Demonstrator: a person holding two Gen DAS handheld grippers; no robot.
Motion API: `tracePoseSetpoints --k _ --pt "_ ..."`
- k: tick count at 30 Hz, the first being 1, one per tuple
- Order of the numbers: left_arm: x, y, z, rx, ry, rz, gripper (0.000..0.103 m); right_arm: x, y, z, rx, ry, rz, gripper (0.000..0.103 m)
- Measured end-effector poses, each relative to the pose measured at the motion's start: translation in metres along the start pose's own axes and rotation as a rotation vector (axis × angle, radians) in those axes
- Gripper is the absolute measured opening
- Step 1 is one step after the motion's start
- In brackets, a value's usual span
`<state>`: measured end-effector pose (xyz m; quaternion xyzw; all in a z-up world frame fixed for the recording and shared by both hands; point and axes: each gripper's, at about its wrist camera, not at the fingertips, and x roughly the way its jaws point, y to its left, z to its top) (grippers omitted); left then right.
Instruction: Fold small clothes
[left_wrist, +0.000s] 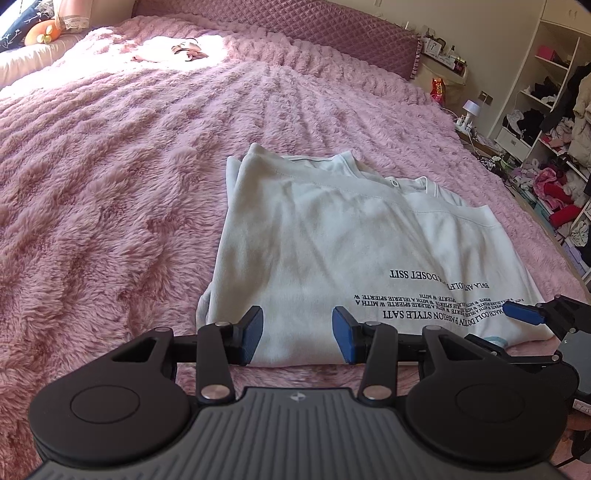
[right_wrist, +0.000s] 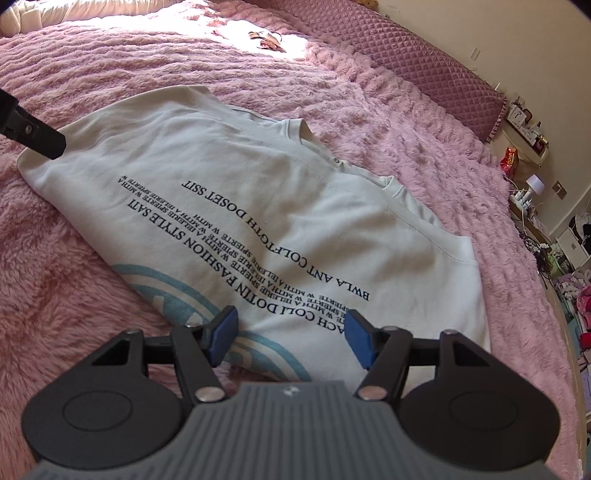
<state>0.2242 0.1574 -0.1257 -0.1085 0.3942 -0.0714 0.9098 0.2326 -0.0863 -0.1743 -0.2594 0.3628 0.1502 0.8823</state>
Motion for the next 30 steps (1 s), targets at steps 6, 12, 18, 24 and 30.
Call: tracePoseSetpoints --k 6,12,18,24,30 --pt "-0.001 0.01 -0.006 -0.003 0.017 0.022 0.051 -0.001 0.004 -0.003 -0.003 -0.003 -0.019 0.06" --pt "-0.001 0.013 -0.007 0.004 0.024 0.031 0.051 -0.011 0.003 0.005 -0.022 -0.042 -0.039 0.06" --pt "0.002 0.013 -0.005 0.022 0.04 0.031 0.051 -0.05 0.026 0.013 -0.083 -0.175 0.062 0.06" --pt "0.003 0.042 0.014 -0.087 0.036 -0.028 0.053 -0.064 0.067 0.027 -0.129 -0.22 0.214 0.06" --pt "0.025 0.08 0.04 -0.226 0.066 -0.064 0.054 -0.053 0.116 0.038 -0.219 -0.277 0.239 0.06"
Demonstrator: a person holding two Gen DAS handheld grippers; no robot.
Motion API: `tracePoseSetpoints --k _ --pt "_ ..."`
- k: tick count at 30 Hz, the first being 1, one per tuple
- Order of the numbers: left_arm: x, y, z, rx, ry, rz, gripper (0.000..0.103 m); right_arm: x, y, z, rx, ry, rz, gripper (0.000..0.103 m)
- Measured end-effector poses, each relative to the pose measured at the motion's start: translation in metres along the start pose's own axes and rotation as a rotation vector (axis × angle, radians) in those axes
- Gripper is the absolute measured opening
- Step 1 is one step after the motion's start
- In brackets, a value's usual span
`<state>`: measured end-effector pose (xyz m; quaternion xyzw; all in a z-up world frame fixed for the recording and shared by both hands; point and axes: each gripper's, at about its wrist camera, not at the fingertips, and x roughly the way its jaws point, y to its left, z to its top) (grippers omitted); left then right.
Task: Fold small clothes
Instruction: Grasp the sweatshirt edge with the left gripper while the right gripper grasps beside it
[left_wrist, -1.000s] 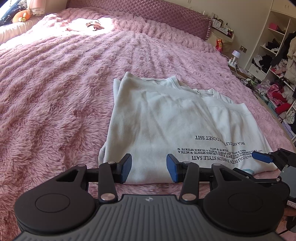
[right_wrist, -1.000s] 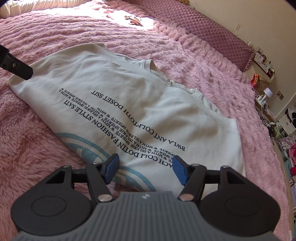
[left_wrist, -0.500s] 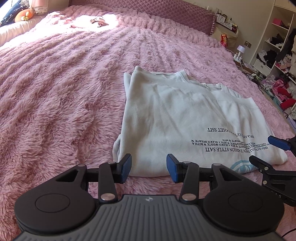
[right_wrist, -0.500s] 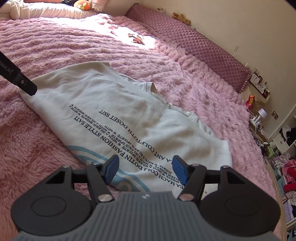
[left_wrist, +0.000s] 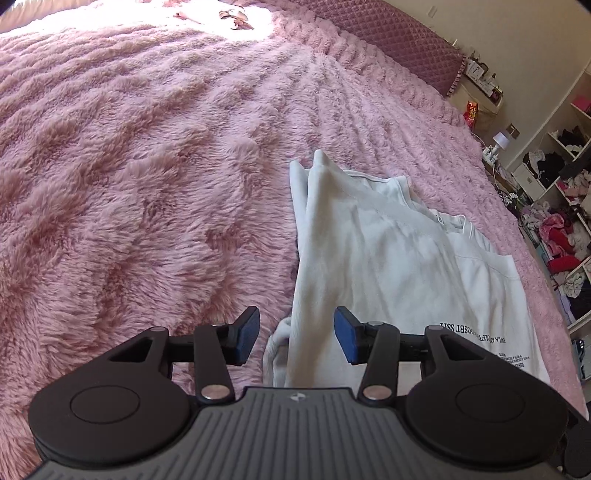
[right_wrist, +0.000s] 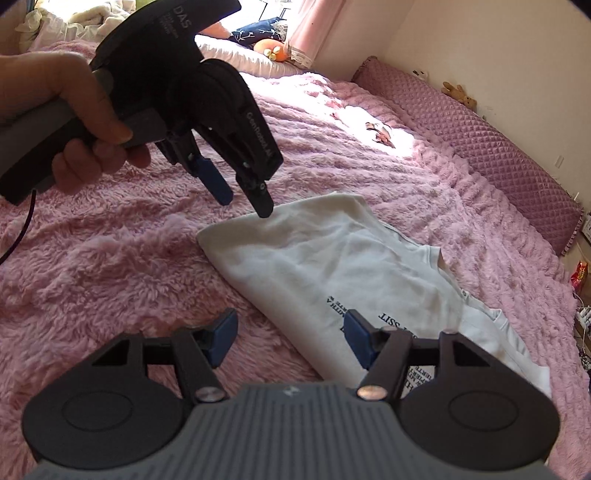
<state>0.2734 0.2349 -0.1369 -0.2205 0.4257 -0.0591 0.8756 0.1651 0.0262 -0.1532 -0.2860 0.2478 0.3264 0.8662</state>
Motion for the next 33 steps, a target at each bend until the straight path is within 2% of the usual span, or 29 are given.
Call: tracePoseSetpoints --k 5,9,11,17,20,22,25,31,33 --pt "0.024 0.027 0.014 -0.13 0.036 -0.091 0.054 0.032 0.025 0.013 -0.083 0.011 0.001 0.06" --pt "0.042 0.037 0.021 -0.153 0.056 -0.14 0.054 0.05 0.044 0.017 -0.192 -0.002 -0.044 0.06" --pt "0.051 0.04 0.025 -0.167 0.065 -0.169 0.058 0.057 0.05 0.019 -0.219 -0.018 -0.053 0.06" --pt "0.075 0.048 0.041 -0.232 0.09 -0.226 0.058 0.07 0.063 0.027 -0.245 -0.079 -0.071 0.06" --pt "0.087 0.048 0.049 -0.236 0.111 -0.258 0.059 0.078 0.067 0.03 -0.252 -0.087 -0.083 0.06" --pt "0.096 0.05 0.055 -0.264 0.132 -0.299 0.063 0.083 0.068 0.033 -0.246 -0.094 -0.088 0.06" --pt "0.11 0.052 0.065 -0.302 0.157 -0.333 0.064 0.087 0.065 0.036 -0.23 -0.098 -0.092 0.06" --pt "0.137 0.05 0.085 -0.383 0.17 -0.397 0.064 0.097 0.062 0.037 -0.232 -0.112 -0.107 0.06" --pt "0.145 0.047 0.091 -0.382 0.168 -0.397 0.064 0.097 0.058 0.034 -0.241 -0.119 -0.11 0.06"
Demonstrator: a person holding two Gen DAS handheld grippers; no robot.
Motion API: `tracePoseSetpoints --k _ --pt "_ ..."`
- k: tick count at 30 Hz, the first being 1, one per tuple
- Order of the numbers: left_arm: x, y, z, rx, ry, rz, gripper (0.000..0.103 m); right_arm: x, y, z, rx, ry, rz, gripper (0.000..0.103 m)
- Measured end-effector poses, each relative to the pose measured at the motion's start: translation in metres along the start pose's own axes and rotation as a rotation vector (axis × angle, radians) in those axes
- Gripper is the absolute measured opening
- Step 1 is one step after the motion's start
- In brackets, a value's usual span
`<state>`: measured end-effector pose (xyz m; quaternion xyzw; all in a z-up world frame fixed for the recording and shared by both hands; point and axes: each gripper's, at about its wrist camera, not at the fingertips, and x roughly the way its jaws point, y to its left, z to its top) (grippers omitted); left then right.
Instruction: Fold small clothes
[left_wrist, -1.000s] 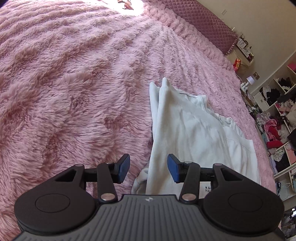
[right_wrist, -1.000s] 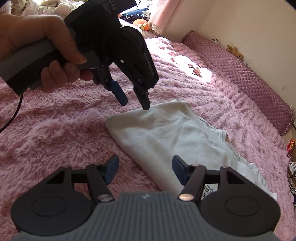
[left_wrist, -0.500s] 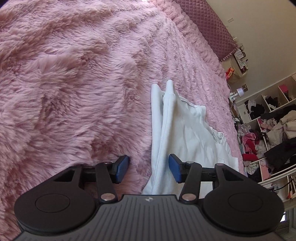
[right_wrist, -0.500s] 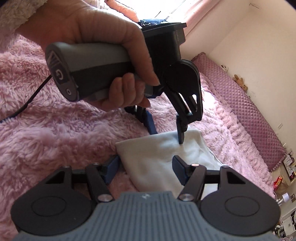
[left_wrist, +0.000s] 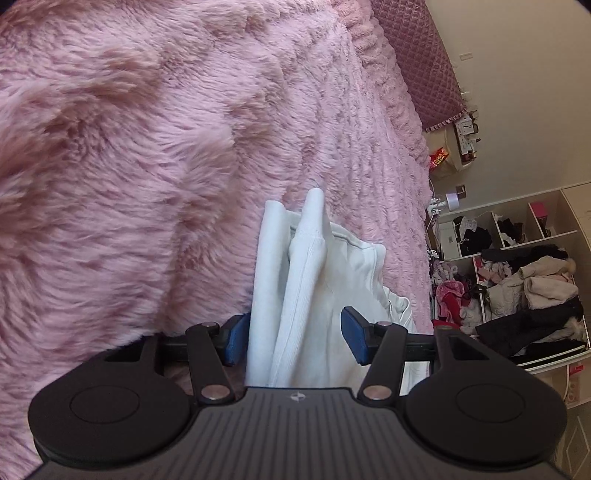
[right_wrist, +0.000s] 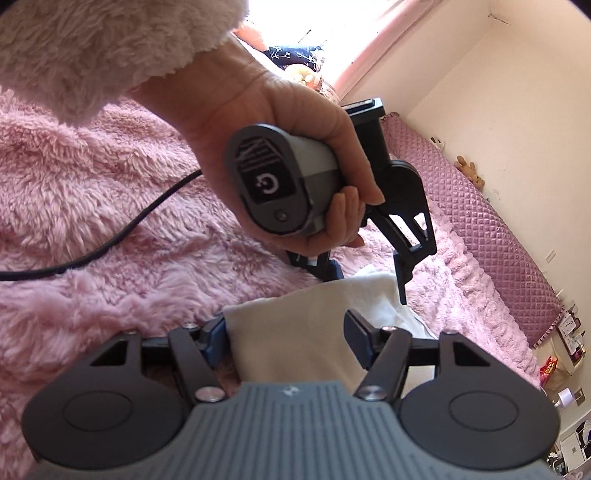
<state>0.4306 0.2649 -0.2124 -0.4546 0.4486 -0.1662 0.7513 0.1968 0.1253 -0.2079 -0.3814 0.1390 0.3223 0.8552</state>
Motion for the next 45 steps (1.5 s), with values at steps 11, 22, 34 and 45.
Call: tracePoseSetpoints --k 11,22,34,45 --pt "0.017 -0.005 0.011 0.0 -0.015 -0.006 0.047 0.005 -0.005 -0.001 0.06 0.021 0.058 0.028" --pt "0.001 -0.023 0.001 0.045 -0.082 0.003 0.013 -0.007 -0.033 0.004 0.202 0.029 0.089 0.007" --pt "0.0 -0.091 -0.003 0.119 -0.087 0.004 0.013 -0.05 -0.08 0.003 0.367 -0.024 0.019 0.005" --pt "0.035 -0.165 -0.032 0.222 -0.086 0.021 0.013 -0.095 -0.135 -0.027 0.506 -0.056 -0.107 0.005"
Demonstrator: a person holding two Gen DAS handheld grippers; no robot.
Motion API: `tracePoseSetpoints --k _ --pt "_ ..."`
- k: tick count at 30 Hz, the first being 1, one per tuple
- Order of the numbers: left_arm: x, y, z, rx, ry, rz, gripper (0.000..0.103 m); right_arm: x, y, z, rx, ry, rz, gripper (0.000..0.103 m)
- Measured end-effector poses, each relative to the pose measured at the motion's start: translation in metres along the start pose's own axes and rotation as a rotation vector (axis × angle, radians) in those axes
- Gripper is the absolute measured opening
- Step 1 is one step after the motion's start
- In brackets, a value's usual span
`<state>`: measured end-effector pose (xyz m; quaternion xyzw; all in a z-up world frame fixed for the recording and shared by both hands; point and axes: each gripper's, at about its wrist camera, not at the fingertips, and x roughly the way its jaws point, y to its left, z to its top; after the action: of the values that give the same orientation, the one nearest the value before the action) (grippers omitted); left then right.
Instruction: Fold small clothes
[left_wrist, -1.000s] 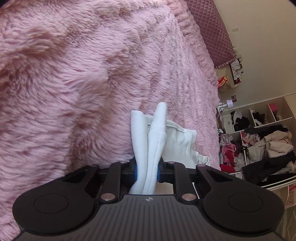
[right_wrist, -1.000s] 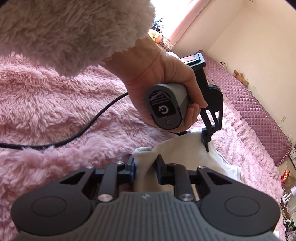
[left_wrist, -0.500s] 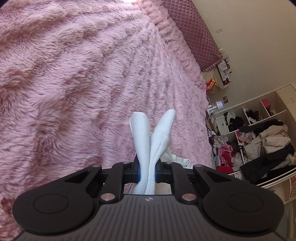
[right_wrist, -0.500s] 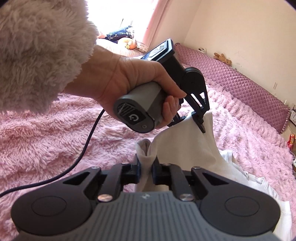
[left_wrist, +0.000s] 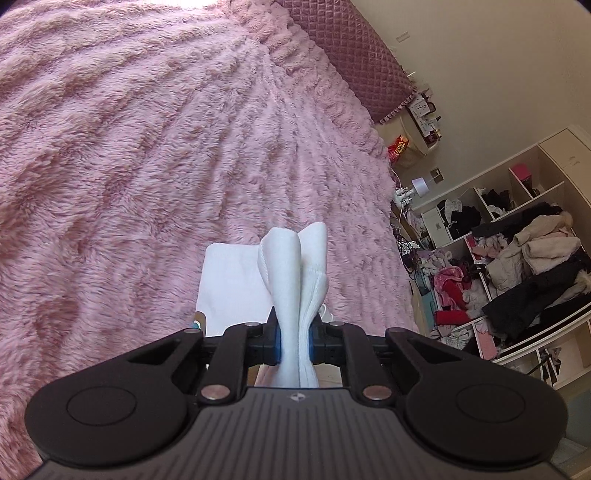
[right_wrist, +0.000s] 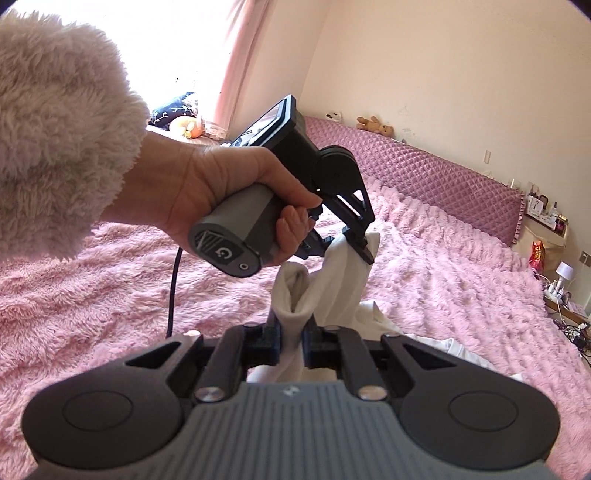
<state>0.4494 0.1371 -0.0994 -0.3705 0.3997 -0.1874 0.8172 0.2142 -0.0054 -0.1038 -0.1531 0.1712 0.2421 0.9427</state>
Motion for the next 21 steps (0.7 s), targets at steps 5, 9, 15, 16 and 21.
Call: tracePoseSetpoints --k 5,9,15,16,21 --pt "0.023 -0.031 -0.015 0.016 0.0 -0.016 0.013 -0.015 -0.044 -0.011 0.083 -0.003 -0.069 0.004" --pt "0.045 -0.06 -0.033 0.055 0.016 -0.035 0.013 -0.031 -0.08 -0.024 0.149 -0.001 -0.126 0.004" --pt "0.083 -0.097 -0.066 0.085 0.032 -0.068 0.013 -0.059 -0.135 -0.057 0.266 0.019 -0.234 0.004" --pt "0.09 -0.103 -0.072 0.085 0.036 -0.075 0.013 -0.063 -0.143 -0.063 0.286 0.026 -0.249 0.004" --pt "0.121 -0.128 -0.099 0.117 0.077 -0.079 0.013 -0.081 -0.18 -0.094 0.387 0.06 -0.313 0.004"
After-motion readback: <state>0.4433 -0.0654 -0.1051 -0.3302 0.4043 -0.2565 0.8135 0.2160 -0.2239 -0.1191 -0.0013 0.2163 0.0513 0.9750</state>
